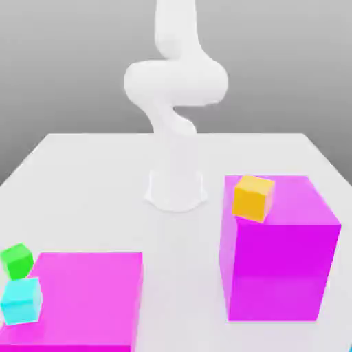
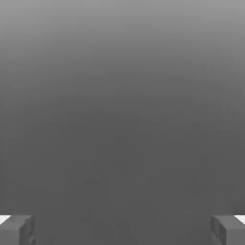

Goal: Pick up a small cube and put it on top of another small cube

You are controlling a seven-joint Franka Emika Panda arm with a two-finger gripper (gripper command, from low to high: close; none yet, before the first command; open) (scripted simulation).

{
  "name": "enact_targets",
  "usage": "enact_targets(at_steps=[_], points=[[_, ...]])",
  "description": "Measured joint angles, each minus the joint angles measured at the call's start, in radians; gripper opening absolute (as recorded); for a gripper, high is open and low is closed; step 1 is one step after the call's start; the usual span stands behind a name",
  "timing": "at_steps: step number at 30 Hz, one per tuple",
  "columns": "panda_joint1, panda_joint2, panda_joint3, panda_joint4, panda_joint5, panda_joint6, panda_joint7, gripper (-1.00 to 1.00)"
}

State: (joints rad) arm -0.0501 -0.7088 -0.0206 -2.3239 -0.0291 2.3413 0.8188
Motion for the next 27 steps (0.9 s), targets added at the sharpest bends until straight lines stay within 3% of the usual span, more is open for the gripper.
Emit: enact_targets(at_steps=[9, 15, 21, 27], points=[[-0.167, 0.329, -0.118, -0.087, -0.073, 0.149, 0.044, 0.0], [-0.256, 0.546, -0.226, -0.144, -0.057, 0.25, 0.027, 0.0], [-0.388, 0.771, -0.293, -0.202, 0.064, 0.351, -0.065, 0.0], [-0.505, 0.996, -0.232, -0.215, 0.251, 0.472, -0.204, 0.0]])
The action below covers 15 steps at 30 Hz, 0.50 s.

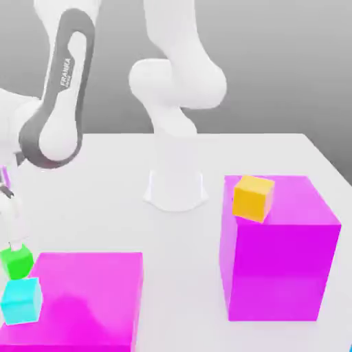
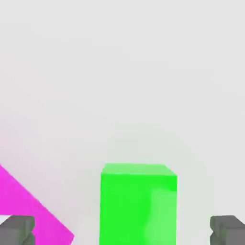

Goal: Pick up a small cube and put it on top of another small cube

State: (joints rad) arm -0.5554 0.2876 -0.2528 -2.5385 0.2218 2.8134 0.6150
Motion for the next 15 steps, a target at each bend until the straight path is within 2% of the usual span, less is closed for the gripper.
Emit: enact_targets(at_steps=[2, 3, 10, 15], points=[[-0.038, 0.072, 0.046, 0.015, 0.047, 0.055, -0.036, 0.0], [-0.055, 0.1, 0.066, 0.021, 0.062, 0.077, -0.048, -1.0], [-0.059, 0.103, 0.07, 0.021, 0.062, 0.079, -0.047, -1.0], [-0.001, -0.054, -0.011, -0.013, -0.052, -0.041, 0.039, -1.0]])
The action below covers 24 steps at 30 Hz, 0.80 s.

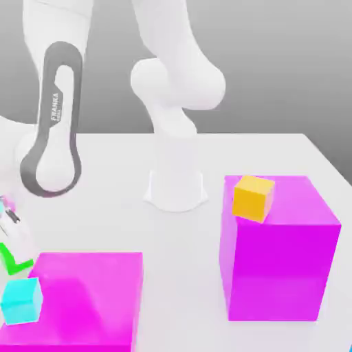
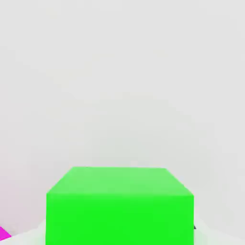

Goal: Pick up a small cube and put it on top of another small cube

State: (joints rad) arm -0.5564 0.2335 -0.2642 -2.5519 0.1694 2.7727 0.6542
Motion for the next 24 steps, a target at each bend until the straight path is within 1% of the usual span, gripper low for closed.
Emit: enact_targets(at_steps=[1, 4, 8, 13, 19, 20, 21, 23, 24], points=[[0.02, -0.037, -0.001, -0.001, -0.027, -0.033, 0.044, -1.0], [0.11, -0.148, 0.056, 0.015, -0.087, -0.148, 0.228, -1.0], [0.277, -0.289, 0.136, 0.043, -0.118, -0.307, 0.458, -1.0], [0.382, -0.454, 0.275, 0.078, -0.111, -0.503, 0.716, -1.0], [0.515, -0.634, 0.474, 0.115, -0.057, -0.721, 0.98, -1.0], [0.537, -0.655, 0.507, 0.114, -0.047, -0.742, 1.021, -1.0], [0.547, -0.657, 0.526, 0.1, -0.041, -0.731, 1.042, -1.0], [0.555, -0.639, 0.547, 0.055, -0.036, -0.668, 1.059, -1.0], [0.556, -0.627, 0.554, 0.03, -0.034, -0.632, 1.062, 1.0]])
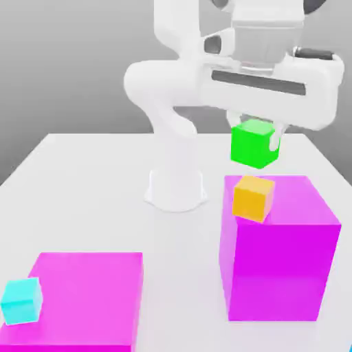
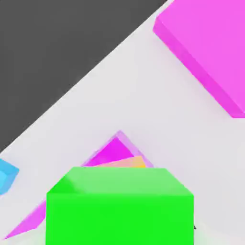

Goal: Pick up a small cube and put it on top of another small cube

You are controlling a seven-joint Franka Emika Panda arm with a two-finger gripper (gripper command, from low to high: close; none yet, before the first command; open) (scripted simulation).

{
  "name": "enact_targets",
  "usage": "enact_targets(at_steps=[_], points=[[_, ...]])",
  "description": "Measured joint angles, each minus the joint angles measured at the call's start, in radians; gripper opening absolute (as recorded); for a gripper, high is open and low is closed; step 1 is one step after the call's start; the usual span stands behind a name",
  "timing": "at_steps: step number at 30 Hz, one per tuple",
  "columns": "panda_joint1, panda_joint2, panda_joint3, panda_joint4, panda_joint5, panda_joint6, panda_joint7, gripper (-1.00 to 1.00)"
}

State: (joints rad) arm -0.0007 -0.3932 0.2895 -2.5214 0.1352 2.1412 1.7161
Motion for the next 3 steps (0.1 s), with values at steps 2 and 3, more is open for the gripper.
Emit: enact_targets(at_steps=[2, 3], points=[[0.0, 0.0, 0.0, 0.0, 0.0, 0.0, 0.0, 1.0], [0.0, 0.0, 0.0, 0.0, 0.0, 0.0, 0.0, 1.0]])
